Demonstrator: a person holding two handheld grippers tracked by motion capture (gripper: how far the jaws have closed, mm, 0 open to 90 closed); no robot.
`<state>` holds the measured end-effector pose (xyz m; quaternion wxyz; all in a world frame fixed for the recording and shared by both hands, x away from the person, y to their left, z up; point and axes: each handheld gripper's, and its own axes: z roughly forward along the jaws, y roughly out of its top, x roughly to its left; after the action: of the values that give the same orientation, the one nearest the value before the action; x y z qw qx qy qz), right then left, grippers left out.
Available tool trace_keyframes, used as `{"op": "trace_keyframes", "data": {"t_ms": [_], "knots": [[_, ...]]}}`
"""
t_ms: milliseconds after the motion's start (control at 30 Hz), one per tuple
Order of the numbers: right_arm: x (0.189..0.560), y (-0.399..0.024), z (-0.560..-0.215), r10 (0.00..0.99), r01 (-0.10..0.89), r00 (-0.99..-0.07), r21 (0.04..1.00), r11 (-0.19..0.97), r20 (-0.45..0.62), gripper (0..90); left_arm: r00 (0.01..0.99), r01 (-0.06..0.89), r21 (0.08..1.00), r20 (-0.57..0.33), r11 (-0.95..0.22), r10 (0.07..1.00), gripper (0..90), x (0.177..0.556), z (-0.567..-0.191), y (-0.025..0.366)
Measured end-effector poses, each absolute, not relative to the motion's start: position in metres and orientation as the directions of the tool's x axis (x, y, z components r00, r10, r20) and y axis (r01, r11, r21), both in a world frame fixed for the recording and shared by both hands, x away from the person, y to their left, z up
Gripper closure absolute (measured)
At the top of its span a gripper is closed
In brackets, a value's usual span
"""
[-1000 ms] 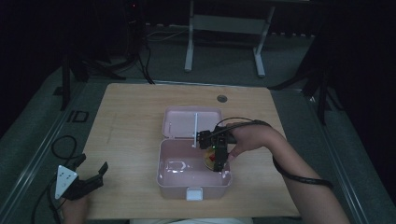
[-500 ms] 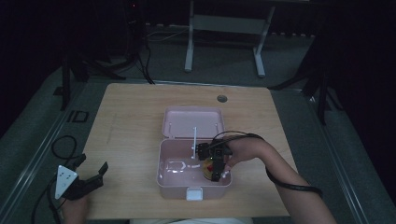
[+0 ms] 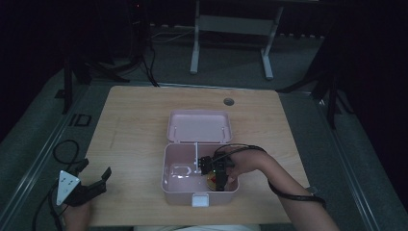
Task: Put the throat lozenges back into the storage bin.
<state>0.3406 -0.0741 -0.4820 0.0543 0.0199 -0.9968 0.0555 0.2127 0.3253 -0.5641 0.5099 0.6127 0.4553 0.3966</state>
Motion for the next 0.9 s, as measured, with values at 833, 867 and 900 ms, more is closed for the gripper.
{"op": "trace_keyframes", "data": {"t_ms": [833,867,900], "knots": [[0.344,-0.071,-0.484,0.016,-0.002,-0.990,-0.131,0.991,0.141,13.2,0.276,0.154,0.986,0.021,-0.066,0.961,13.5,0.213,-0.564,0.325],[0.344,-0.072,-0.479,0.019,0.002,-0.989,-0.118,0.993,0.146,13.1,0.276,0.155,0.985,0.024,-0.069,0.961,13.5,0.213,-0.564,0.325],[0.343,-0.073,-0.474,0.021,0.007,-0.989,-0.099,0.995,0.145,13.0,0.277,0.156,0.985,0.025,-0.071,0.961,13.5,0.213,-0.564,0.325]]}}
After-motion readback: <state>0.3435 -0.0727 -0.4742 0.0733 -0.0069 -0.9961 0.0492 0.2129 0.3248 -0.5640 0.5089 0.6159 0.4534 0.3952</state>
